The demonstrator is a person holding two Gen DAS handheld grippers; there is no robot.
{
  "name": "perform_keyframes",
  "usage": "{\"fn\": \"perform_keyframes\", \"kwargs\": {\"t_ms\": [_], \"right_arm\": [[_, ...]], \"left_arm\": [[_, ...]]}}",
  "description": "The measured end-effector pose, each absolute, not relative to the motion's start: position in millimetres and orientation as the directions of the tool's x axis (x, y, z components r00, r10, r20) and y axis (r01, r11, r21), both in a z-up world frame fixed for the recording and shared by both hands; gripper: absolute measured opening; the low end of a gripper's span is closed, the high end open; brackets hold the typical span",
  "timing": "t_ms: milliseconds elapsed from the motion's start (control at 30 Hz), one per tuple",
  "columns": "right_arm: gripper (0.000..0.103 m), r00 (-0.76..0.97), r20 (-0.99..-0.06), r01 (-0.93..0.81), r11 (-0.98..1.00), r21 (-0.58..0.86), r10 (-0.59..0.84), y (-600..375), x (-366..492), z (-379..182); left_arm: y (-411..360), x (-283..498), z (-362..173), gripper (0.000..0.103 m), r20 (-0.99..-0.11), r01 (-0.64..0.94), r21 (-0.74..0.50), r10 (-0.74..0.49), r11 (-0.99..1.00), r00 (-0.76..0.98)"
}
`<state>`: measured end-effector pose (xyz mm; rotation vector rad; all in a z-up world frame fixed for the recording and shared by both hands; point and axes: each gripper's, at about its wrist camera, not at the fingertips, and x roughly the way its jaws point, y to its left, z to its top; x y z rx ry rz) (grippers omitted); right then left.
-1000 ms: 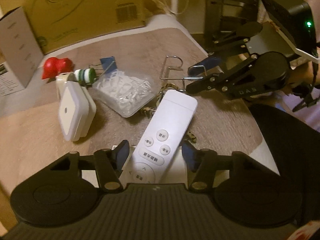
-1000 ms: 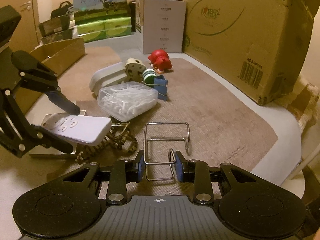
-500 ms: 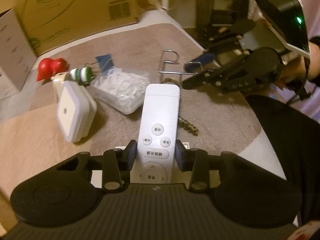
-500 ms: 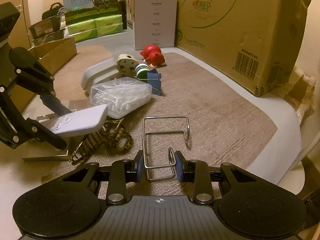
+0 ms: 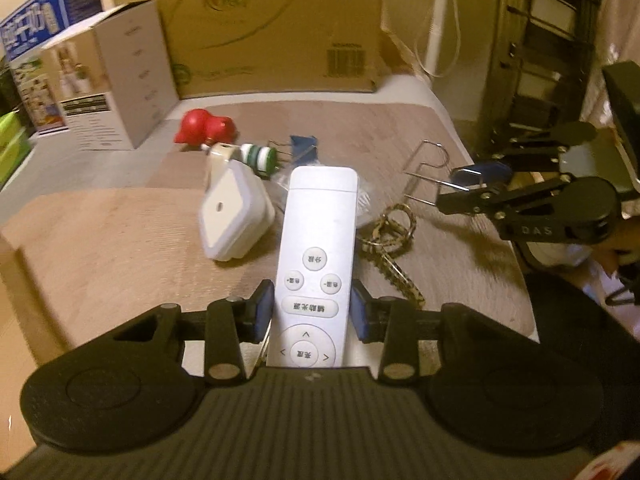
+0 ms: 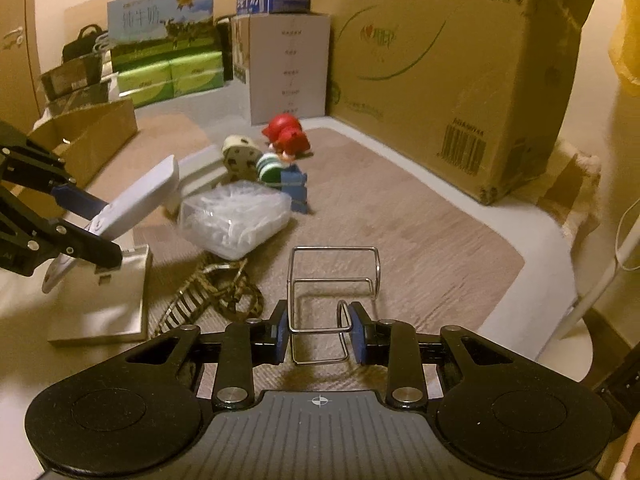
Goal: Organize rigid objects
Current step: 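Carry the remote and wire rack over the cardboard box with both tools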
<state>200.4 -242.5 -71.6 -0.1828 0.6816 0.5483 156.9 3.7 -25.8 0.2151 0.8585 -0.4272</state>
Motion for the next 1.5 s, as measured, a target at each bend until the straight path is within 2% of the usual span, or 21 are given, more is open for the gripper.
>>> {"fn": "perform_keyframes", "kwargs": {"t_ms": [333, 667, 900, 1033, 1500], "right_arm": [[0.031, 0.671, -0.557, -0.571, 0.820, 0.032, 0.489, -226.1, 178.2, -20.4], [0.031, 0.562, -0.473, -0.731, 0.675, 0.100, 0.678, -123.9, 151.9, 21.9], [0.031, 0.457, -0.488, -0.796, 0.587, 0.149, 0.744, -41.2, 141.0, 15.4], [0.031, 0.422, -0.514, -0.807, 0.568, 0.162, 0.746, -6.5, 138.7, 5.2], [0.031, 0.375, -0.563, -0.836, 0.532, 0.139, 0.737, 55.1, 138.2, -17.5]], "left_arm": [[31.6, 134.0, 9.5, 0.036, -0.734, 0.304, -0.001, -0.207, 0.953, 0.647], [116.2, 94.5, 53.7, 0.036, -0.711, 0.031, 0.062, 0.022, 0.998, 0.703], [185.6, 69.2, 51.5, 0.036, -0.719, -0.195, 0.054, 0.173, 0.979, 0.673], [213.6, 62.8, 41.9, 0.036, -0.729, -0.277, 0.019, 0.203, 0.961, 0.654], [252.0, 56.8, 13.0, 0.037, -0.746, -0.345, -0.052, 0.193, 0.937, 0.637]]}}
